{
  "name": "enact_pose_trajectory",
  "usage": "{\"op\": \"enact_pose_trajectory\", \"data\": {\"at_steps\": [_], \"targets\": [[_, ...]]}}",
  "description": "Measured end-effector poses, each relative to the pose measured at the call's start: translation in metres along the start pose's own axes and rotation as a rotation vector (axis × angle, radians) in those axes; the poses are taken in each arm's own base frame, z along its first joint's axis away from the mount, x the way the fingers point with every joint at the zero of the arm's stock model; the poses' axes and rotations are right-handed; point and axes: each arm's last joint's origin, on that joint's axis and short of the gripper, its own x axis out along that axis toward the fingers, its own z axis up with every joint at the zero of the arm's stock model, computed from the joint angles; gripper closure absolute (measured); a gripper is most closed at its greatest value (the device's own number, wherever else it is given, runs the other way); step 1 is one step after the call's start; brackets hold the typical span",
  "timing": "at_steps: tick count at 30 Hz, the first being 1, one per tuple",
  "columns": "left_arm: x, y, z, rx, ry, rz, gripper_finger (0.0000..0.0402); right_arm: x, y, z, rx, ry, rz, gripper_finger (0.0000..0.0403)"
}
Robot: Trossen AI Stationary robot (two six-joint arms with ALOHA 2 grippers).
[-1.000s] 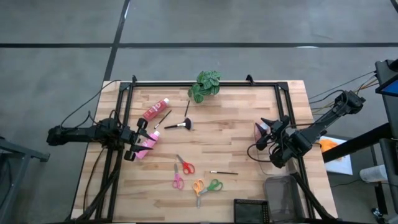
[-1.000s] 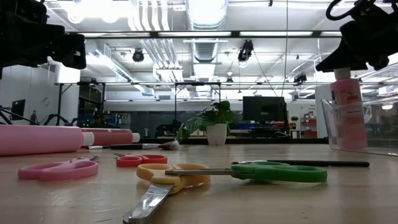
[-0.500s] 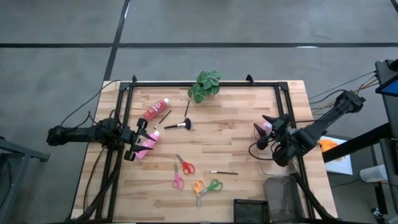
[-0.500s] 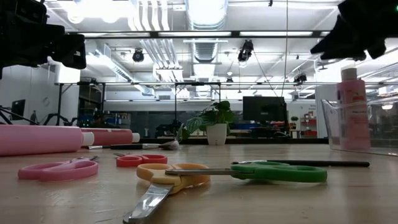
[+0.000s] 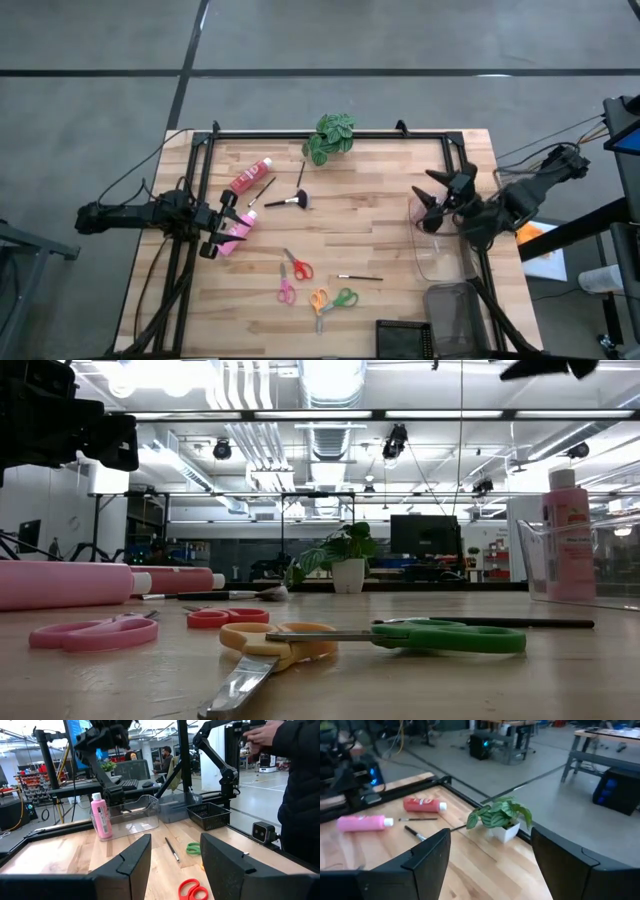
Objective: Pick & Place Paint Supplies
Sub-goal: Put the red paint bottle into the transparent bin
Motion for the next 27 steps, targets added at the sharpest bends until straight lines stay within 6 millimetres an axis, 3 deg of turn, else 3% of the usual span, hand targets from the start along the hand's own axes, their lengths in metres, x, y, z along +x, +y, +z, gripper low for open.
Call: {"op": "enact_pose_trajectory", "data": {"at_steps": [6, 13, 18, 27], "targets": [[0.000, 0.000, 0.000, 0.000, 0.000, 0.000, 0.0233, 0.012, 0.004, 0.043, -0.170, 0.072, 0.086, 0.0129], [0.000, 0.000, 0.000, 0.000, 0.000, 0.000, 0.0233, 0.059, 0.018, 0.075, -0.353, 0.104, 0.206, 0.0129], [0.000, 0.000, 0.000, 0.000, 0.000, 0.000, 0.0233, 0.103, 0.027, 0.087, -0.413, 0.137, 0.348, 0.0129], [0.000, 0.000, 0.000, 0.000, 0.000, 0.000, 0.0233, 0.178, 0.057, 0.090, -0.548, 0.183, 0.502, 0.0129]]}}
